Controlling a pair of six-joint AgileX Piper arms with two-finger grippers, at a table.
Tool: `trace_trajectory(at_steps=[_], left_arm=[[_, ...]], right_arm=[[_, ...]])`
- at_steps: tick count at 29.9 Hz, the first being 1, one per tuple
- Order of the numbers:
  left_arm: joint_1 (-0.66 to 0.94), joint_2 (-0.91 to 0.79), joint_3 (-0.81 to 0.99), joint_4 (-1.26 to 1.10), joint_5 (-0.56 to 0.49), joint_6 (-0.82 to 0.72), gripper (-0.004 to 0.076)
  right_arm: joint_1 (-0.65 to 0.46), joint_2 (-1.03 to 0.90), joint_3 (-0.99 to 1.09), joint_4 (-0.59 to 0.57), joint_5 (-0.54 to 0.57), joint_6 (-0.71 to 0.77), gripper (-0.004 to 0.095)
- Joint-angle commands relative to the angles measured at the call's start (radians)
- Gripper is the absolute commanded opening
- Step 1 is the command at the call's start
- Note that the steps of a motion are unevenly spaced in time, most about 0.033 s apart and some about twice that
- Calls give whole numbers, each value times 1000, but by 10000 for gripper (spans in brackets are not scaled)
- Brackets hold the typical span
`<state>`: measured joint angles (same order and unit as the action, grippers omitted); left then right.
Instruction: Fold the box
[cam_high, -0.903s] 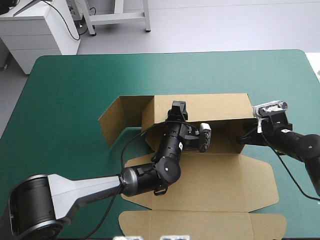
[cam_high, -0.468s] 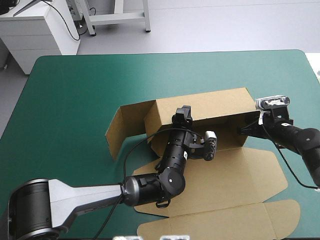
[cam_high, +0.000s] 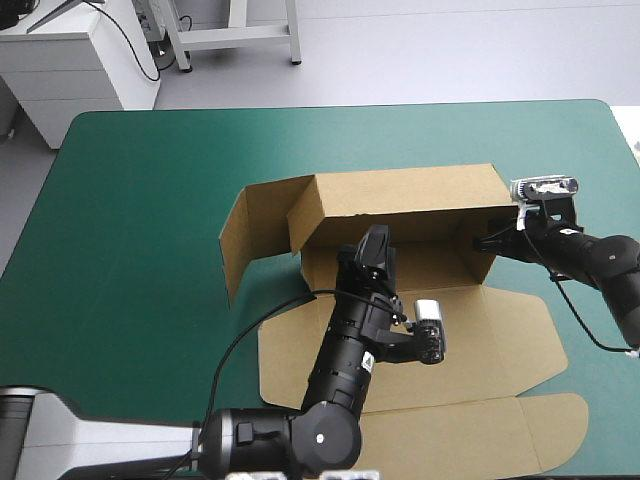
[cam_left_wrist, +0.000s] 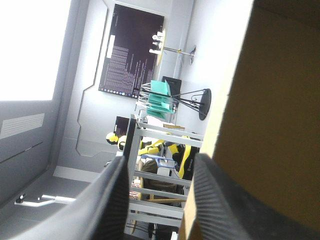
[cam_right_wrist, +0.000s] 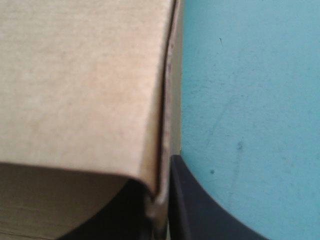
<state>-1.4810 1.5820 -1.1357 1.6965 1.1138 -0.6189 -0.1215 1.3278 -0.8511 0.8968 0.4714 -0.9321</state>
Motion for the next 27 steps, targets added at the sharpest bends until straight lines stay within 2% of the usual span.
trace_trajectory(at_steps=[1,2,5,9,12,15,18,21,27], left_arm=[[-44,-118,-26,48,119,-7,66],[-44,-144,-26,50,114,-7,-13],[2,-243,-37,35,57,-13,11],[159,-363,-114,-126,-100,-9,11],[350,-420,-198,-273,-212,27,11],[544,-443,-276,-397,-281,80,11],[729,-443,-346,-588,-300,194,11],[913,-443,-359,-799,-324,293,11],[1254,-443,-333,-1186,-338,408,11]], right_arm=[[0,1,-37,-2,39,36,1],[0,1,-45,-2,50,48,1],[0,1,-95,0,101,85,1],[0,1,-201,-38,179,188,3],[16,1,-298,-180,220,363,3],[79,2,-394,-336,268,525,3],[174,14,-486,-477,295,674,3],[256,55,-595,-598,380,807,3],[356,204,-813,-637,601,924,3]])
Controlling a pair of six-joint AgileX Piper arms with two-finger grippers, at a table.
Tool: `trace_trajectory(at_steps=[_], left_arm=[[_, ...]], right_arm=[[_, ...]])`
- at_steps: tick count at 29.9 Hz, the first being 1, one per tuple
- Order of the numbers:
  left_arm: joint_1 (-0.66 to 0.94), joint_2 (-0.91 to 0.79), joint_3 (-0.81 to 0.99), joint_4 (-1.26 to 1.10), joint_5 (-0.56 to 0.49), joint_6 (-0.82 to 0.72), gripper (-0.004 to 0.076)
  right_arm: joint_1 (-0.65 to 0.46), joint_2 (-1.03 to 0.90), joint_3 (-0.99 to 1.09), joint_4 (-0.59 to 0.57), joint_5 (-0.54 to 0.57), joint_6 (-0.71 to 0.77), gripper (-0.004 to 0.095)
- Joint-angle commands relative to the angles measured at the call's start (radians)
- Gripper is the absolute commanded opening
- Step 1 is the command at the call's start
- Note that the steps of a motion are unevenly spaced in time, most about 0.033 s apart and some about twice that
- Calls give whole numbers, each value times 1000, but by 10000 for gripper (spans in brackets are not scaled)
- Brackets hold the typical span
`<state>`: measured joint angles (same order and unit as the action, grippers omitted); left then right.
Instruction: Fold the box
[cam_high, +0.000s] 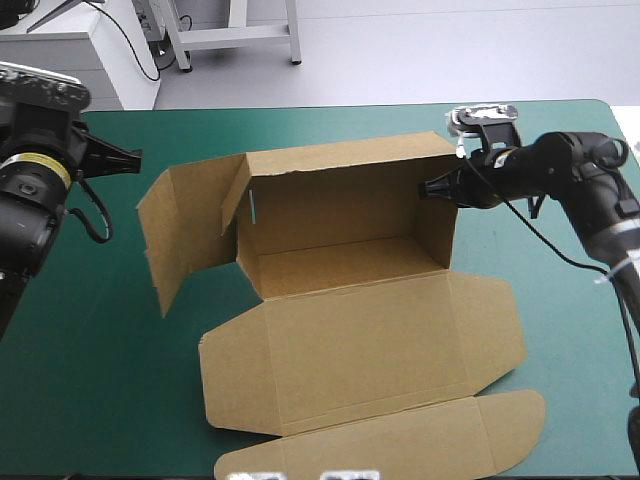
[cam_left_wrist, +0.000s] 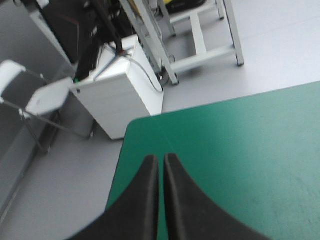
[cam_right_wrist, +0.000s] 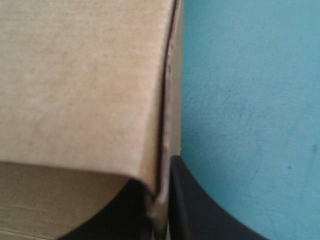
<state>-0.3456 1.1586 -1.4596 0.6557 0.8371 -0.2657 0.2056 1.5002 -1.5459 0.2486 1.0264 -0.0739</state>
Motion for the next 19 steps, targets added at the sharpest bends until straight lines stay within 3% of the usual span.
trace_trajectory(at_steps=[1,6,13,15,19], left_arm=[[166,-20,1,-209,-59,79,11],[327,-20,84,-442,-59,200,11],[387,-20,223,-546,-75,248,11],[387,-20,245,-557,-85,250,11],[387,-18,251,-591,-81,291,11]], right_arm=[[41,64,-153,-2,83,81,3],[81,213,-269,-98,220,102,3],[91,326,-279,-118,158,91,22],[91,352,-279,-136,130,105,79],[91,384,-279,-181,52,160,333]])
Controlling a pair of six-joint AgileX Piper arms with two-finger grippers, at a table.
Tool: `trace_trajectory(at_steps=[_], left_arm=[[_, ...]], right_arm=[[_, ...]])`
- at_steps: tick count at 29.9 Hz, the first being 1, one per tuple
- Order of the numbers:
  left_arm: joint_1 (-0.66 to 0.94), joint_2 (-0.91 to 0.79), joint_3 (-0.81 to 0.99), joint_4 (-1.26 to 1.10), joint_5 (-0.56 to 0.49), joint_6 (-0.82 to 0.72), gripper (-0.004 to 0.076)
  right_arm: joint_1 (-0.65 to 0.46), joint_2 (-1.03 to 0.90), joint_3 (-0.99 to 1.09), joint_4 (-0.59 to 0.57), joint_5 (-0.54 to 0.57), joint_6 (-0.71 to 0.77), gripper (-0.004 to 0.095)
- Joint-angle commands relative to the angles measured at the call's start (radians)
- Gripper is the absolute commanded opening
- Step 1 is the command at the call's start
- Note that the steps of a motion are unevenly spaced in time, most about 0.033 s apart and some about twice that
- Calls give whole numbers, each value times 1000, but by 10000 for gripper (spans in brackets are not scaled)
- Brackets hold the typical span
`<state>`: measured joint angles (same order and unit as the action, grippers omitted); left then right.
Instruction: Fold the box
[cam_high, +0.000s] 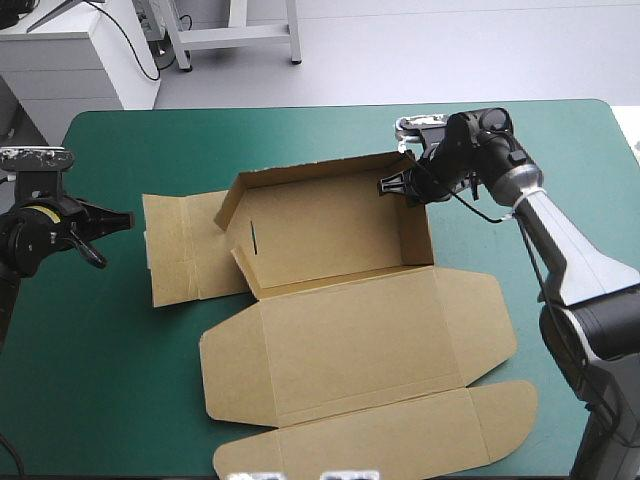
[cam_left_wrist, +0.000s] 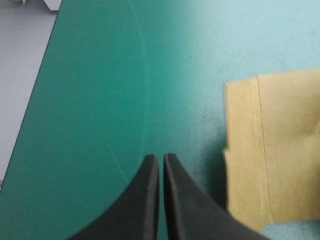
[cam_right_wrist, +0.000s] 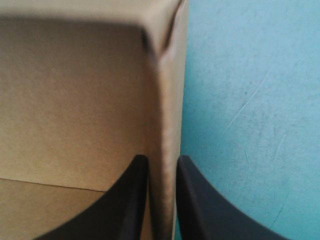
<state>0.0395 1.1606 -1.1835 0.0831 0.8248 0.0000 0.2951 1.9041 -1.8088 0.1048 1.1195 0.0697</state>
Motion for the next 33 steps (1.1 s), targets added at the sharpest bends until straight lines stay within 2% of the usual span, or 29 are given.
trace_trajectory(at_steps=[1,3,6,13,24,33], left_arm=[[2,-20,-25,-18,-69,25,11],[2,-18,-25,-13,-62,25,11],[2,-17,-25,-13,-55,25,11],[2,-11,-25,-15,-43,25,11],[2,-11,-25,-18,-17,25,11],[2,-11,-25,-54,-24,25,11]], right_arm=[[2,-20,-16,-48,-56,4,383],[2,-24,-18,-67,-66,-12,431],[2,-45,-59,-78,-31,-12,428],[2,-124,-228,-97,133,-6,427],[2,-251,-178,-88,132,54,427],[0,-106,-123,-94,112,50,426]])
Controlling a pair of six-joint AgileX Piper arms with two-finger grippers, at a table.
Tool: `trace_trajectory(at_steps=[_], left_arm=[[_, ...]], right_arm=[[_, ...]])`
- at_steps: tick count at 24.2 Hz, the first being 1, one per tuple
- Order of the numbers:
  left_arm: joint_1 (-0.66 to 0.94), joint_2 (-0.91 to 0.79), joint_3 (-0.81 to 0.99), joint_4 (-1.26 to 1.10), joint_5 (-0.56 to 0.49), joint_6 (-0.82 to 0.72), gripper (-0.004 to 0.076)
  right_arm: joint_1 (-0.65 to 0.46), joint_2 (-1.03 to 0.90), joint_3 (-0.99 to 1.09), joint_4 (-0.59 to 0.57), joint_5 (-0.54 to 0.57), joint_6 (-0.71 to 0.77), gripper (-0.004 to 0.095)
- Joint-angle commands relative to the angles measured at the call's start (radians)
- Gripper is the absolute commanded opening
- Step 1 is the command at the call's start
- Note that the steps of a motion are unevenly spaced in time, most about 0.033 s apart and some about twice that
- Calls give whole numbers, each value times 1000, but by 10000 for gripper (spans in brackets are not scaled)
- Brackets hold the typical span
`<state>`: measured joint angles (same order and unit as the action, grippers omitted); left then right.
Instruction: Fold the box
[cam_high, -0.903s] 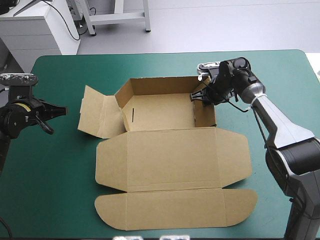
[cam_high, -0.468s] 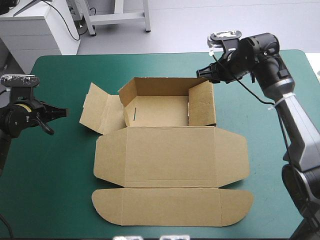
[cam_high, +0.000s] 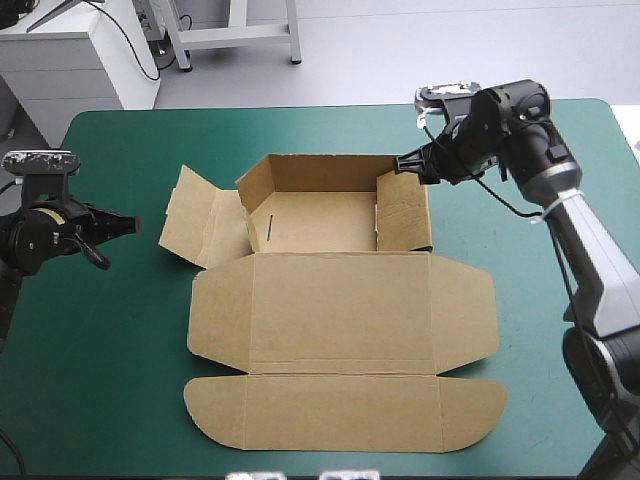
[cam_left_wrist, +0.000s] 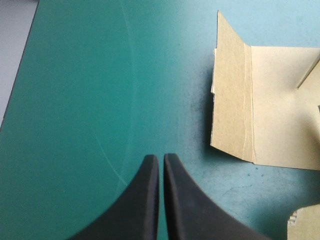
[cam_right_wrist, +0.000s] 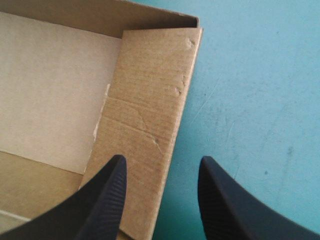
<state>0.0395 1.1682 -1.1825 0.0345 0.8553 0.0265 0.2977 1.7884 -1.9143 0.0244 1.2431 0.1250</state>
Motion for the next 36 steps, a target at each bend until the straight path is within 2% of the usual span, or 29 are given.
trace_trajectory(at_steps=[1,7,9,11,13,14,15,19,22,26,31,35,36], left_arm=[[2,-19,-26,-6,-52,-1,11],[2,-19,-26,-6,-45,-1,11],[2,-19,-26,-6,-34,-1,11],[2,-19,-26,-6,-29,-1,9],[2,-19,-26,-7,-26,-1,9],[2,-18,-26,-9,-21,-1,9],[2,-17,-26,-9,-15,-1,9],[5,-3,-26,-10,-17,-26,9],[93,7,-26,-128,-46,-26,10],[240,9,-26,-440,-41,181,10],[320,34,-26,-762,-23,323,10],[337,78,-26,-997,52,453,10],[337,105,-26,-1111,101,506,9]], right_arm=[[-3,35,-18,-16,-12,-10,426],[-23,156,-18,-11,-12,-26,422],[-28,185,-18,11,-15,-33,385],[-32,201,-18,62,-22,-52,286],[-32,200,-18,78,-40,-64,128],[-32,200,-18,76,-40,-66,15],[-32,200,-18,74,-40,-64,-15],[-32,194,-18,78,-36,-52,-20],[-52,138,-20,91,-34,-48,-20],[-121,32,-20,216,-32,-136,-20],[-219,-69,-20,353,-18,-189,-20],[-323,-146,-20,456,5,-239,-20],[-363,-179,-20,517,5,-256,-20]])
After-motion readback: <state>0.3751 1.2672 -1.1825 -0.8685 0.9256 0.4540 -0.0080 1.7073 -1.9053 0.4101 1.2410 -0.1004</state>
